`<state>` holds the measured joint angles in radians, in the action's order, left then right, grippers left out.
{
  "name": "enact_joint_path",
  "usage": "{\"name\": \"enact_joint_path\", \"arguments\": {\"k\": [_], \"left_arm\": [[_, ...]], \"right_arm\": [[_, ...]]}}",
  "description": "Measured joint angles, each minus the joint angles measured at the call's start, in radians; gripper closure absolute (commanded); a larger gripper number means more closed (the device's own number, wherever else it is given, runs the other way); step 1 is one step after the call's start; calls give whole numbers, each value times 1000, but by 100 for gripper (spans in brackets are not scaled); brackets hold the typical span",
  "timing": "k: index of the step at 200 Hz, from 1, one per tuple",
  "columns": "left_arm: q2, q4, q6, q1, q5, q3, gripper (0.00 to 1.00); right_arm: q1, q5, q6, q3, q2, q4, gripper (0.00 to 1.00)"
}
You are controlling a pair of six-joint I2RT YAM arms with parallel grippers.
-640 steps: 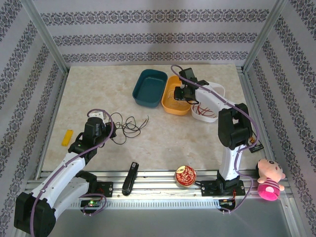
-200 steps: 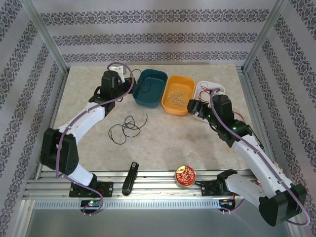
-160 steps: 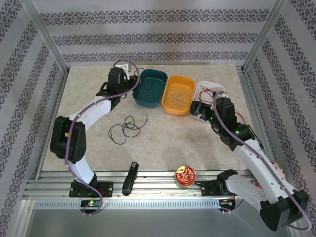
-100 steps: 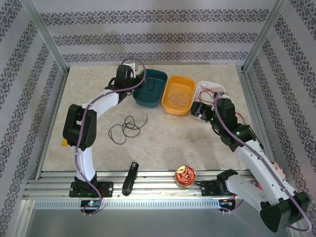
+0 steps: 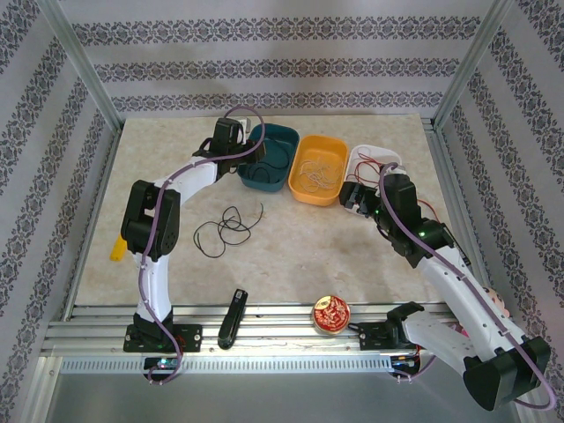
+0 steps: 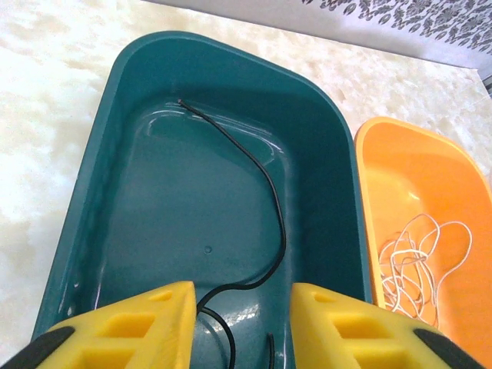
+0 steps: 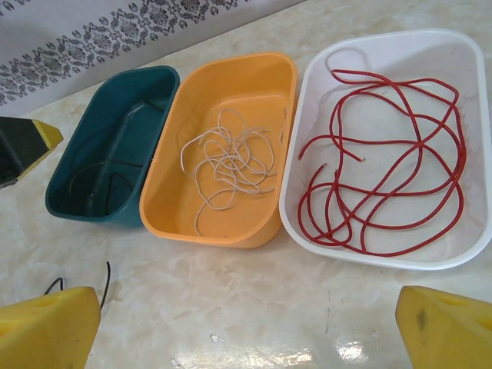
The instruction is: Untangle the cables
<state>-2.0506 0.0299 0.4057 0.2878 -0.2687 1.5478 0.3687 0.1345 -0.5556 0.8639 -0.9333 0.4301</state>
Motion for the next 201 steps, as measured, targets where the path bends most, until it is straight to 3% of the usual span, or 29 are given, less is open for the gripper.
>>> {"name": "enact_joint_path", "arguments": {"k": [42,61,100,162,201], "left_arm": [[0,18,-8,0,0,21,52],[2,28,-13,0,7,22,43],[75,80,-47,0,31,-6,0],[418,236,-89,1,163,-189,1],[631,330,-78,1,191,-431,0]], "right_arm": [[0,0,0,0,-8,0,2],[0,0,0,0,-8,0,2],[-32,-7,-9,-1,-2,-1,2],[-53,-46,-23,-5,4,-5,2],[-53,-64,-23,-11,4,-19,2]]}}
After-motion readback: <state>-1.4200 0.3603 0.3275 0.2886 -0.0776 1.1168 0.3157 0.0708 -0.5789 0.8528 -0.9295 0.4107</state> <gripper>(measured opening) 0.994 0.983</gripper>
